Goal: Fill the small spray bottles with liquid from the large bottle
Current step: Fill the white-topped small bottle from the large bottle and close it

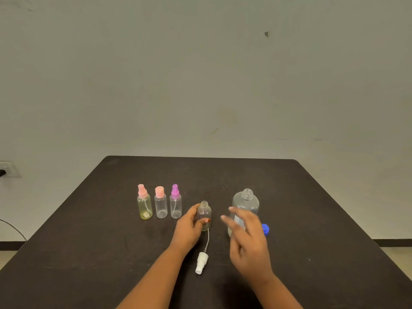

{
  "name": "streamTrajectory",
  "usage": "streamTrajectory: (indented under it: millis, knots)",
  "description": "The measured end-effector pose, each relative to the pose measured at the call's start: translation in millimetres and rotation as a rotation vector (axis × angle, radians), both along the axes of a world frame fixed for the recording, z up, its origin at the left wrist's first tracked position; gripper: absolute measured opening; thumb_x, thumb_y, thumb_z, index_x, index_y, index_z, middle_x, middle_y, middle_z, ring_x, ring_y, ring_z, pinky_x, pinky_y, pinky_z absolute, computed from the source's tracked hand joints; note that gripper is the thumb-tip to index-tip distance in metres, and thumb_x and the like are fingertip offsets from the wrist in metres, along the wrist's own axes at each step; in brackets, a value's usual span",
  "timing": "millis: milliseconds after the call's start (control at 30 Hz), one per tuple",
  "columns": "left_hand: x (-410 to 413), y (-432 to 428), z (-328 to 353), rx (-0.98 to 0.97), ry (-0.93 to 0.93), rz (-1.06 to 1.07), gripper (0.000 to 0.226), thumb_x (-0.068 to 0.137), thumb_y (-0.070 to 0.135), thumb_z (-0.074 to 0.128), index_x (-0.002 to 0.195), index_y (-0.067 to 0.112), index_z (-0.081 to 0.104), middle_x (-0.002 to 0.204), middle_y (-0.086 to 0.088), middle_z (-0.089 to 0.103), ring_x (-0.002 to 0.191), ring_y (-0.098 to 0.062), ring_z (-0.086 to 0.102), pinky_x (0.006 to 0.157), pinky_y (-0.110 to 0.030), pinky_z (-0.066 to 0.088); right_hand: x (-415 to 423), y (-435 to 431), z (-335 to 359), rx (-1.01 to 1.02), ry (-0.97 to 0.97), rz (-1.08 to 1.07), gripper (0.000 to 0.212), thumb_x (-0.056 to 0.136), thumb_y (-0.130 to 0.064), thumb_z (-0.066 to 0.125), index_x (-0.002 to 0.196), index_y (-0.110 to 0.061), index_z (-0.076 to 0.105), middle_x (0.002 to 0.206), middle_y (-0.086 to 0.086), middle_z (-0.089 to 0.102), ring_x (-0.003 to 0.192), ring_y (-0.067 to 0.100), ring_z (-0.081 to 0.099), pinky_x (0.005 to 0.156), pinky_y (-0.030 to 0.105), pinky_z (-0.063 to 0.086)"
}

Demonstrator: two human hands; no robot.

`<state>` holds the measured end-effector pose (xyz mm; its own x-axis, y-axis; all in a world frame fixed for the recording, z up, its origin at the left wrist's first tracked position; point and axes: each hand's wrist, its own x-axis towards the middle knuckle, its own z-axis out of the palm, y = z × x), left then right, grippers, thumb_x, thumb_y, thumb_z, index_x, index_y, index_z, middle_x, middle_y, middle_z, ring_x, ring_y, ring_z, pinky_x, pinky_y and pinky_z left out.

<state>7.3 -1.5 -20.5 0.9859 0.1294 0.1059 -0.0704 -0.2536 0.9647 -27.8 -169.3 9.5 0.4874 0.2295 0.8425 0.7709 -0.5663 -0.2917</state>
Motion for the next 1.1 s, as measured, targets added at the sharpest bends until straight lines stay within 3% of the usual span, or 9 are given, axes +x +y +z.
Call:
streamTrajectory:
  millis: [133, 267, 367, 500, 633, 867, 1000, 1100]
  knots:
    - [3, -2, 0, 0.011, 0.012, 0.009, 0.040, 0.089, 0.006, 0.057, 0.123, 0.026, 0.049, 0.107, 0.015, 0.060, 0.106, -0.001, 0.055, 0.087, -0.010, 0.041, 8, 5, 15, 0.249, 0.153, -0.281, 0.046, 0.085, -0.023, 0.055, 0.129, -0.018, 0.044, 0.134, 0.004, 0.040, 0.122, 0.009, 0.033, 0.092, 0.015, 0.034]
    - [6, -2, -2, 0.010, 0.016, 0.006, 0.045, 0.089, 0.005, 0.058, 0.130, 0.020, 0.048, 0.112, 0.012, 0.060, 0.109, -0.002, 0.055, 0.094, -0.016, 0.040, 20, 6, 7, 0.432, 0.535, -0.340, 0.087, 0.072, -0.032, 0.078, 0.142, -0.012, 0.029, 0.143, 0.006, 0.032, 0.133, 0.017, 0.030, 0.103, 0.028, 0.032]
    - [8, -1, -3, 0.006, 0.016, -0.009, 0.048, 0.088, 0.005, 0.058, 0.133, 0.019, 0.046, 0.117, 0.010, 0.060, 0.114, -0.005, 0.054, 0.100, -0.019, 0.041, 25, 6, 0, 0.482, 0.699, -0.302, 0.101, 0.066, -0.034, 0.082, 0.145, -0.013, 0.023, 0.145, 0.004, 0.031, 0.135, 0.019, 0.030, 0.107, 0.032, 0.030]
    - [11, 1, -3, -0.001, 0.012, -0.024, 0.046, 0.087, 0.005, 0.060, 0.124, 0.027, 0.045, 0.113, 0.014, 0.059, 0.110, -0.001, 0.054, 0.093, -0.013, 0.043, 28, 9, -7, 0.523, 0.708, -0.292, 0.090, 0.066, -0.029, 0.083, 0.139, -0.012, 0.034, 0.139, 0.003, 0.042, 0.129, 0.018, 0.039, 0.103, 0.029, 0.034]
    - [16, 3, -6, -0.041, 0.045, -0.003, 0.041, 0.084, 0.006, 0.065, 0.116, 0.021, 0.045, 0.115, 0.008, 0.059, 0.115, -0.007, 0.054, 0.097, -0.021, 0.043, 30, 9, -8, 0.553, 0.704, -0.294, 0.078, 0.064, -0.024, 0.085, 0.128, -0.014, 0.042, 0.123, 0.000, 0.051, 0.113, 0.014, 0.048, 0.092, 0.025, 0.039]
    - [16, 3, -7, -0.083, 0.053, 0.042, 0.044, 0.083, 0.008, 0.067, 0.122, 0.020, 0.049, 0.116, 0.009, 0.058, 0.112, -0.005, 0.052, 0.097, -0.018, 0.040, 33, 5, -5, 0.576, 0.714, -0.259, 0.074, 0.061, -0.021, 0.087, 0.121, -0.020, 0.042, 0.114, -0.005, 0.053, 0.106, 0.014, 0.053, 0.091, 0.030, 0.046]
    - [14, 5, -7, -0.077, 0.044, 0.051, 0.040, 0.083, 0.007, 0.066, 0.118, 0.023, 0.052, 0.102, 0.020, 0.060, 0.100, 0.003, 0.055, 0.081, -0.006, 0.045, 34, 1, -1, 0.565, 0.710, -0.245, 0.072, 0.060, -0.019, 0.087, 0.115, -0.024, 0.041, 0.109, -0.007, 0.053, 0.102, 0.013, 0.054, 0.088, 0.028, 0.045]
    - [14, 5, -7, -0.087, 0.043, 0.064, 0.044, 0.082, 0.007, 0.067, 0.122, 0.019, 0.054, 0.107, 0.013, 0.063, 0.102, 0.000, 0.057, 0.080, -0.006, 0.046, 37, -1, 1, 0.533, 0.719, -0.243, 0.071, 0.060, -0.020, 0.087, 0.113, -0.025, 0.042, 0.109, -0.006, 0.054, 0.103, 0.015, 0.054, 0.090, 0.033, 0.047]
